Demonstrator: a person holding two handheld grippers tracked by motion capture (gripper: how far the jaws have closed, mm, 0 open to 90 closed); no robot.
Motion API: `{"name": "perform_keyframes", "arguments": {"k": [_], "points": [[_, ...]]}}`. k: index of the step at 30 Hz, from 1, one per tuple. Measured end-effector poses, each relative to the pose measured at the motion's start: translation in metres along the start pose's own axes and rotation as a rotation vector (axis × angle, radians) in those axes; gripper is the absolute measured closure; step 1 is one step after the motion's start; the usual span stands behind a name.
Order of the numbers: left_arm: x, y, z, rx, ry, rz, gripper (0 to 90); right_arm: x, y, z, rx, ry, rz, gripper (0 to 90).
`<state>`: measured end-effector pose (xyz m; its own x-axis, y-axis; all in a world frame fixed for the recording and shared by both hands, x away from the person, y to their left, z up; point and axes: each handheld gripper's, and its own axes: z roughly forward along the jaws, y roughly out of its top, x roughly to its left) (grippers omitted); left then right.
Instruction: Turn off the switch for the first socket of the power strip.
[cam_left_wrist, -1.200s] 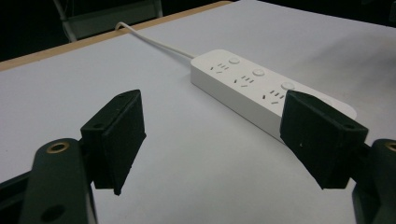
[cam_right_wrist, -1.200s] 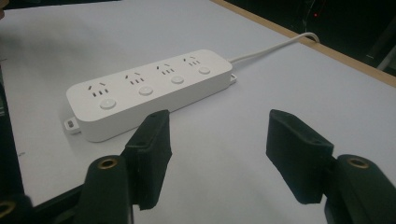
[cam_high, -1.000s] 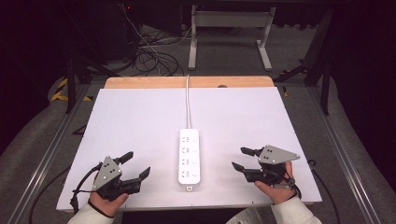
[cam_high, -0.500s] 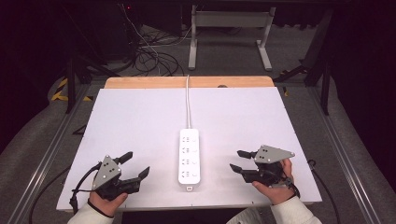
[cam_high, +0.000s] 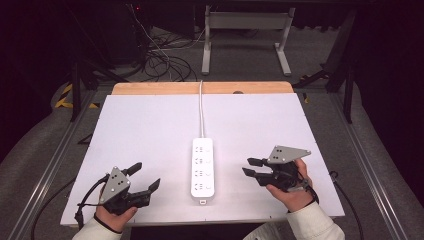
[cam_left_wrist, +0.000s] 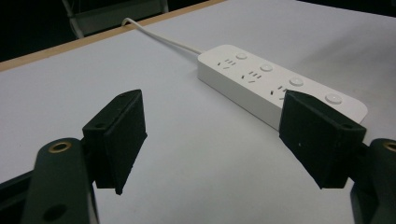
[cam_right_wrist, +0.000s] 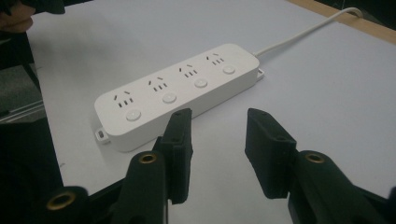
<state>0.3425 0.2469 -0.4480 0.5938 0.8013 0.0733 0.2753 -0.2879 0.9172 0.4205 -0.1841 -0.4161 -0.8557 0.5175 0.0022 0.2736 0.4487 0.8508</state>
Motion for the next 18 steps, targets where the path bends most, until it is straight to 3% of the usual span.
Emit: {"name": "perform_keyframes", "arguments": {"k": [18], "points": [[-0.001, -0.001, 0.001, 0.002, -0.002, -0.007, 23.2, -0.001, 0.036, 0.016, 0.003, 0.03, -0.036, 66.9]]}}
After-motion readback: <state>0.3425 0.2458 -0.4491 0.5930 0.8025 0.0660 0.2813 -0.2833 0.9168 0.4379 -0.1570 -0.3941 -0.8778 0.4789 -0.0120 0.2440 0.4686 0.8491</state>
